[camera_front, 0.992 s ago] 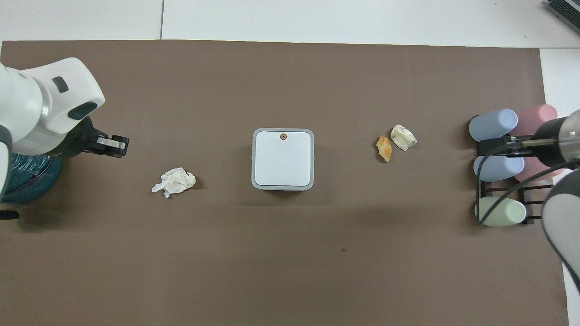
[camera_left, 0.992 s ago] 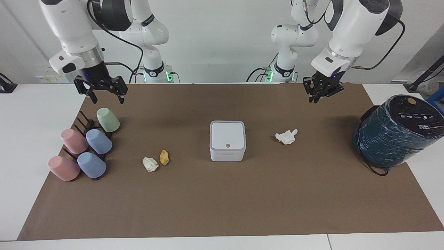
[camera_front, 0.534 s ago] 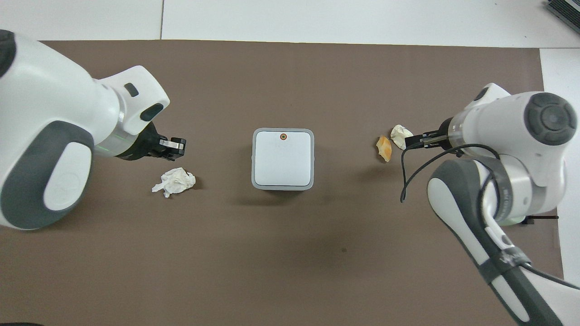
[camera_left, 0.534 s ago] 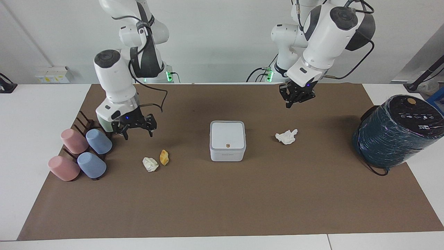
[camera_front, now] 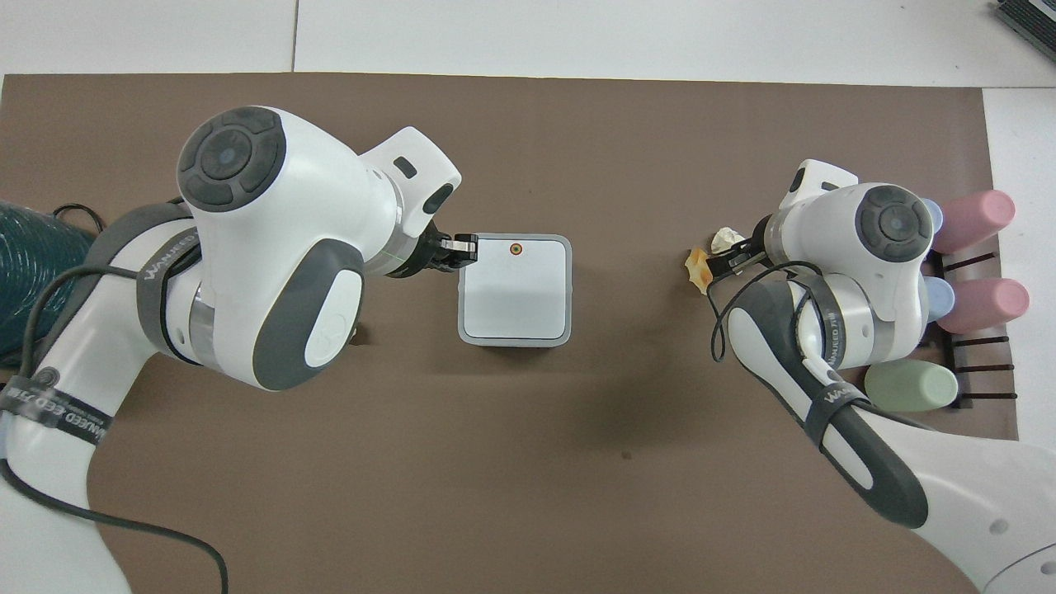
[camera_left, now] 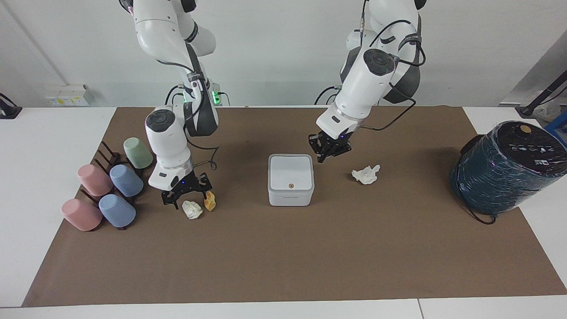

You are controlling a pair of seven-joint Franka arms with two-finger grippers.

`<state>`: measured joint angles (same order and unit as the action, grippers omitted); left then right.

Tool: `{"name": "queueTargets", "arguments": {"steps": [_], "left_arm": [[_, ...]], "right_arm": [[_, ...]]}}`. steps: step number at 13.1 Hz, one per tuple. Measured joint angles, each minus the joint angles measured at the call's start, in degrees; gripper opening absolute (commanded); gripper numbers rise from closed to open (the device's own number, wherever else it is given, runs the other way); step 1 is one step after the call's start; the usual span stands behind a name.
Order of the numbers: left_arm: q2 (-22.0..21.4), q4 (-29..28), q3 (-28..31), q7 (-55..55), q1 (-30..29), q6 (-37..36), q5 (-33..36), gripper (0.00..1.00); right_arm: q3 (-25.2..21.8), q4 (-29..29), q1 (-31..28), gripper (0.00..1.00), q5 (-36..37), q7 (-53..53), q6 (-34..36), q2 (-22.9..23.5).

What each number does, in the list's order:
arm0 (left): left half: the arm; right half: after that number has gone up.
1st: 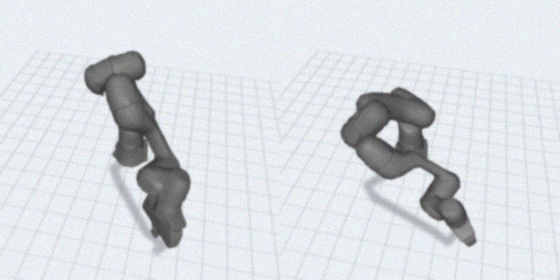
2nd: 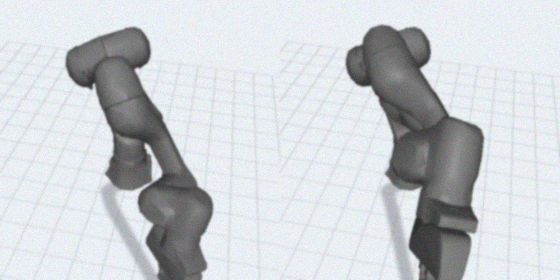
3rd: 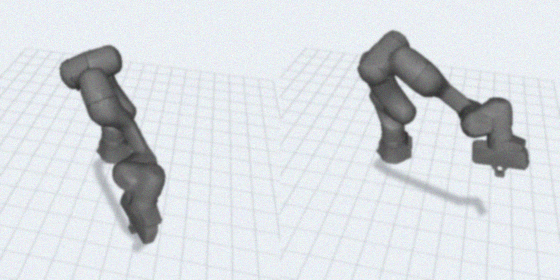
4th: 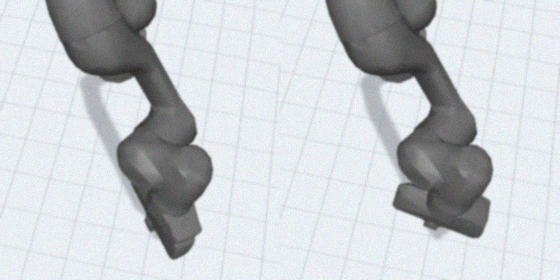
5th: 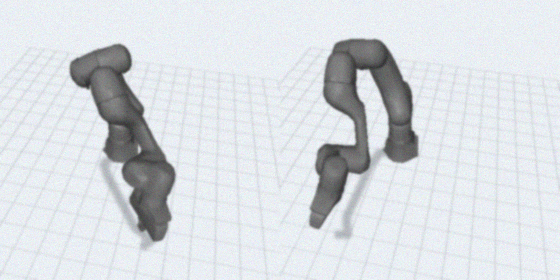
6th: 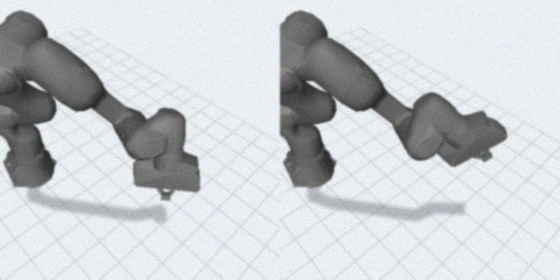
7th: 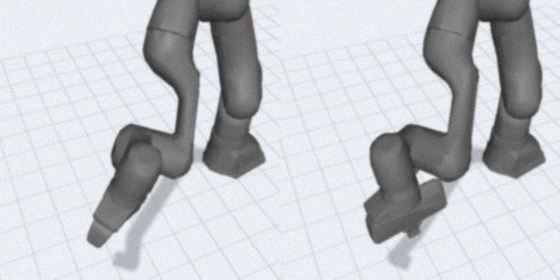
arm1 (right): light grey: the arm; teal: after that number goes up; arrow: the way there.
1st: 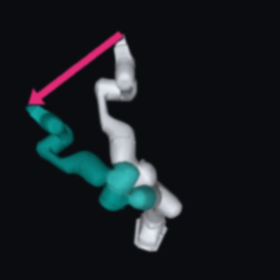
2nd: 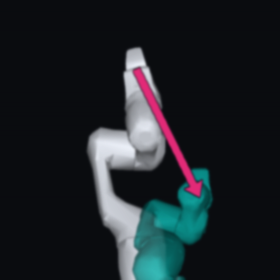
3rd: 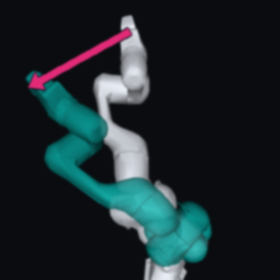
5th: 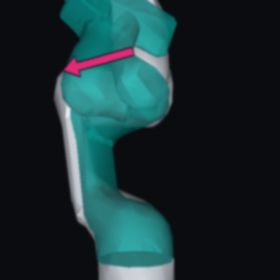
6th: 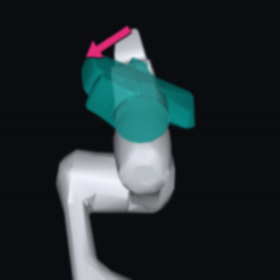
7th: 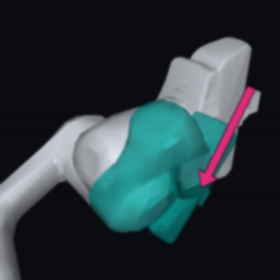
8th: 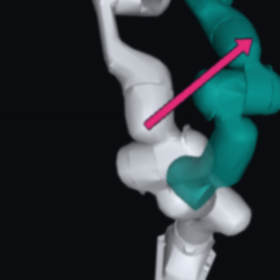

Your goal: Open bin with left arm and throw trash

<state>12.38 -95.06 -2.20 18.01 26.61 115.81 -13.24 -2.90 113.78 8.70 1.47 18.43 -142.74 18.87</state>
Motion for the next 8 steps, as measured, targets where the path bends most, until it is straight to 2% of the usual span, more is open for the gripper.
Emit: {"name": "queueTargets", "arguments": {"steps": [1,2,4,5,8], "left_arm": [[0.53,-0.05,-0.02,0.26,0.36,1.33,-0.49,0.0],[1.29,-0.12,0.02,0.35,0.76,2.75,-1.07,0.0],[3.39,-0.19,-0.01,1.25,2.11,5.94,-1.69,0.0],[4.4,-0.2,-0.01,1.74,2.92,7.22,-1.72,0.0],[6.71,-0.28,-0.03,2.5,4.93,9.53,-1.74,0.0]], "right_arm": [[-0.01,0.0,-0.56,1.0,0.0,1.22,-0.46,0.88],[0.01,0.0,-0.62,0.91,0.0,1.54,-0.59,1.48],[0.16,0.02,-0.5,0.25,0.0,2.09,-0.59,1.98],[0.18,0.03,-0.47,0.0,0.0,2.2,-0.59,2.02],[0.19,-0.27,-0.11,0.0,0.0,2.24,0.05,2.02]]}}
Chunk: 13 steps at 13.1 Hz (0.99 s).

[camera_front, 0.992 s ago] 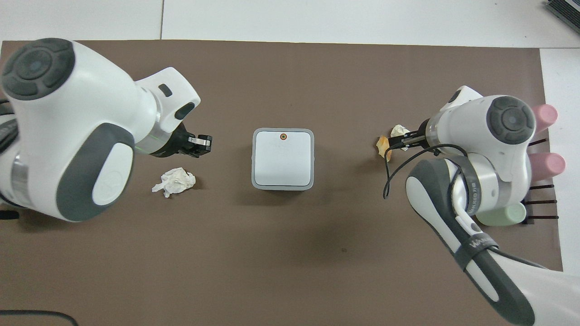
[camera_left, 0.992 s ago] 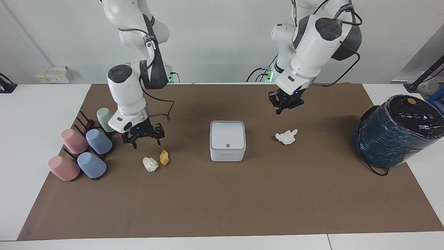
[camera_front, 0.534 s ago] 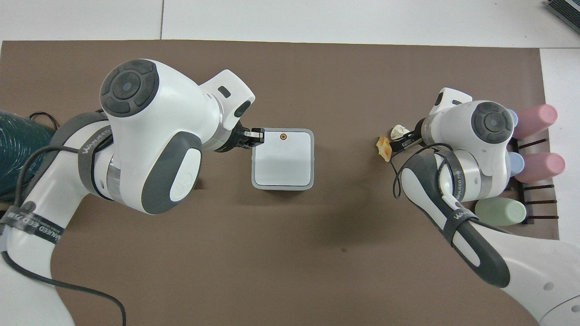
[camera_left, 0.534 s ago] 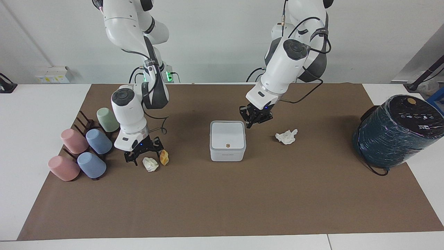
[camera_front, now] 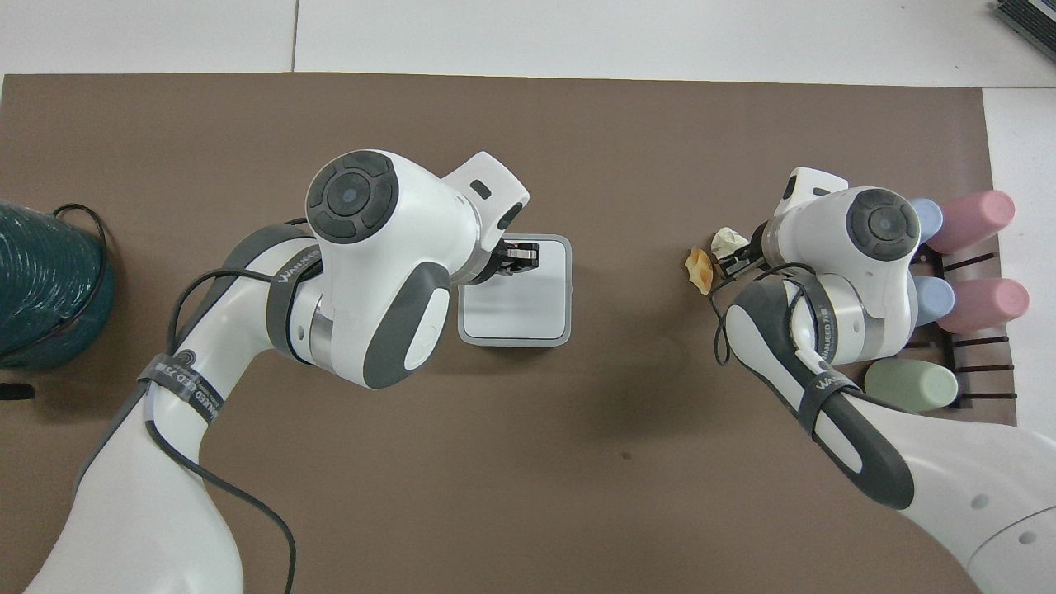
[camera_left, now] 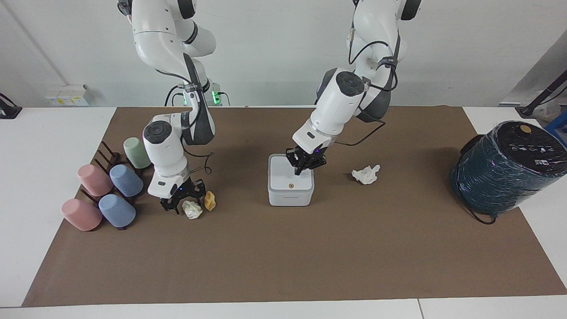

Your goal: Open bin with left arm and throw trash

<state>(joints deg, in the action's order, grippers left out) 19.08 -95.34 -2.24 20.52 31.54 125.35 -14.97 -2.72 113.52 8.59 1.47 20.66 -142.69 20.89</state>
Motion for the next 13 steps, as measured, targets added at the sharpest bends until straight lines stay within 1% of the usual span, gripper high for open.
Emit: {"name": "queueTargets", "arguments": {"steps": [3,7,10,12,13], "left_arm": [[1.83,-0.06,0.05,0.1,1.01,2.0,0.0,0.0],[1.99,-0.21,0.08,0.16,1.13,2.73,-0.02,0.0],[1.65,-1.85,0.11,0.16,1.5,5.19,-0.02,0.0],[1.34,-2.22,0.26,0.16,1.66,5.55,-0.02,0.0],[1.31,-1.84,0.31,0.16,1.66,4.93,-0.01,0.0]], "right_arm": [[-0.01,-1.3,0.03,0.0,0.0,-0.01,1.75,-0.01],[0.0,-3.07,0.23,0.0,-0.02,-2.59,2.81,-0.38],[0.0,-4.14,0.28,0.0,-0.02,-6.62,3.67,-2.54],[0.0,-5.02,0.29,0.0,-0.02,-8.4,8.01,-5.28],[0.0,-6.06,0.29,0.0,-0.02,-9.22,11.53,-6.91]]}}
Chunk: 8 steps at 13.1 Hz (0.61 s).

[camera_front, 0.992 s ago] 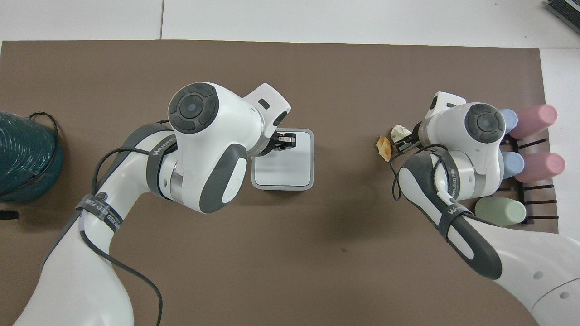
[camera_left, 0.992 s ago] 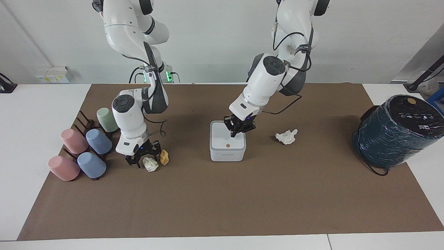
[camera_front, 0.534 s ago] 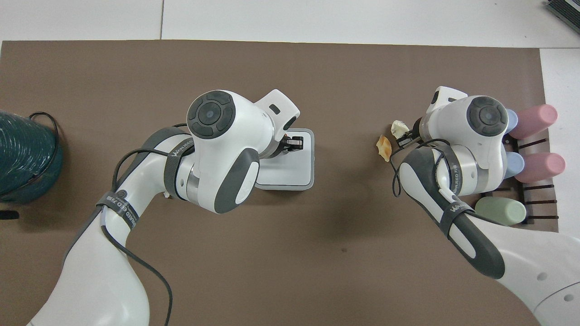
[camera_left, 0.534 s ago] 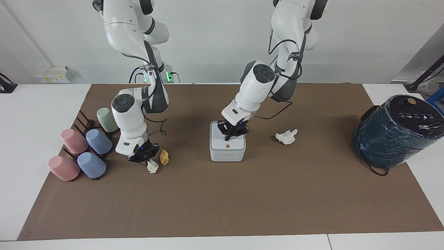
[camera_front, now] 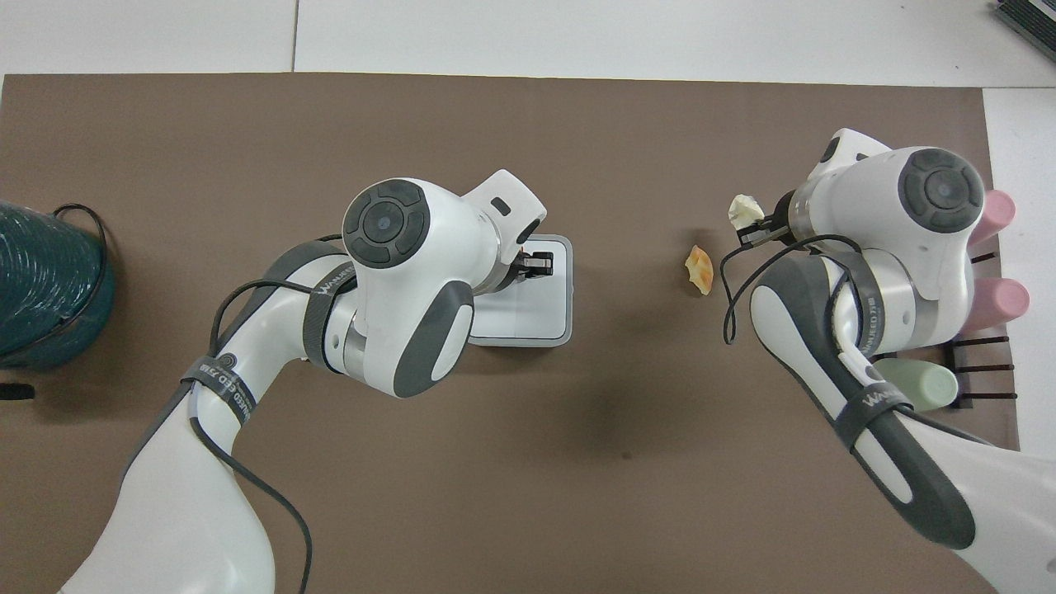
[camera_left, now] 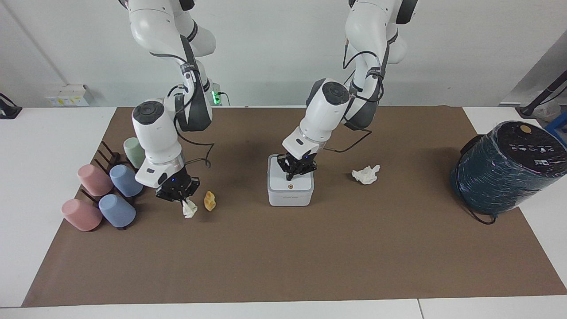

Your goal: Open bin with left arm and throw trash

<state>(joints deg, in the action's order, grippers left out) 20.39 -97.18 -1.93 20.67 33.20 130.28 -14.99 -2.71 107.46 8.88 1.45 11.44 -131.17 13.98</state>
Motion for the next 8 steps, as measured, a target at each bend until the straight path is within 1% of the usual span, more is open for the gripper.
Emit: {"name": "queueTargets", "arguments": {"steps": [1,3,6,8], "left_arm": [[0.08,1.09,0.2,0.0,-0.02,-2.01,0.0,0.0],[0.62,4.85,0.8,0.0,-0.92,-9.4,0.02,0.0],[0.71,11.44,1.42,-0.08,-4.52,-21.54,0.65,0.0],[0.64,15.6,1.6,-0.14,-6.83,-30.02,2.33,0.0]], "right_arm": [[0.01,-1.28,0.01,0.0,0.0,-0.54,3.37,-1.5],[0.06,-3.77,0.04,0.0,-0.29,-0.96,9.02,-4.17],[0.27,-5.19,0.42,0.0,-4.43,-3.93,14.18,-7.54],[1.94,-6.0,0.5,0.0,-8.21,-9.28,16.29,-8.78]]}}
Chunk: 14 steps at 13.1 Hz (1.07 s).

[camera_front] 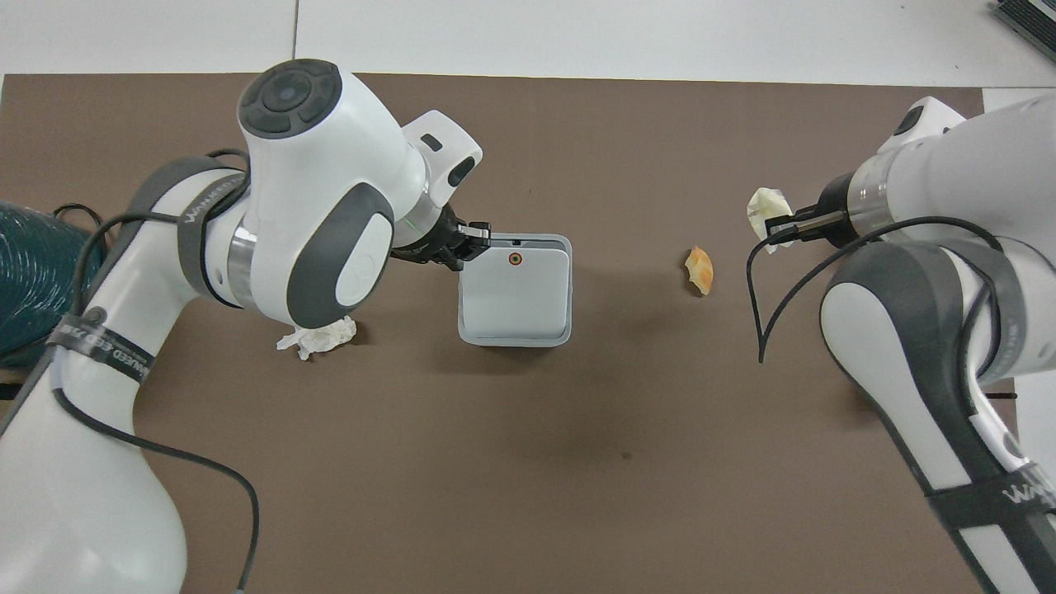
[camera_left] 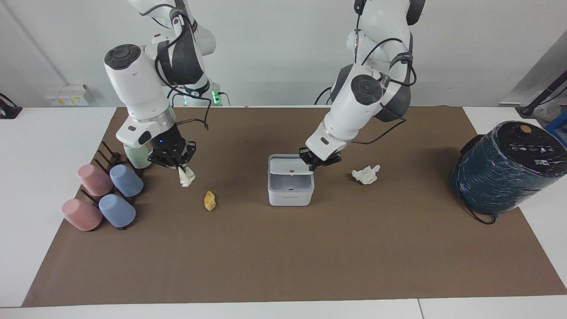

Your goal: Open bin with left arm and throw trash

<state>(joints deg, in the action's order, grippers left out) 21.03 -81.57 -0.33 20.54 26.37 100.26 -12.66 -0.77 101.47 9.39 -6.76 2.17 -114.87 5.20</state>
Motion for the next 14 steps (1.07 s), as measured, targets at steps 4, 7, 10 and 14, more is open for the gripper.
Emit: {"name": "queueTargets", "arguments": {"steps": [4,7,10,14], "left_arm": [[-1.15,4.8,0.12,0.0,-2.16,-11.09,5.64,0.04],[-2.65,5.23,0.15,-2.55,-4.66,-12.26,7.36,0.79],[-3.13,5.22,0.2,-6.29,-8.04,-11.88,7.4,0.96],[-3.82,1.28,0.21,-7.88,-10.52,-6.0,7.41,1.0]], "right_arm": [[4.68,-0.56,2.1,0.0,-5.2,-12.19,-3.53,0.72],[5.24,-0.65,8.04,0.0,-8.04,-15.62,-8.23,3.7],[5.3,-1.05,12.13,0.0,-8.96,-16.28,-10.88,6.92],[5.32,-2.84,14.62,0.0,-9.94,-16.28,-11.14,10.47]]}}
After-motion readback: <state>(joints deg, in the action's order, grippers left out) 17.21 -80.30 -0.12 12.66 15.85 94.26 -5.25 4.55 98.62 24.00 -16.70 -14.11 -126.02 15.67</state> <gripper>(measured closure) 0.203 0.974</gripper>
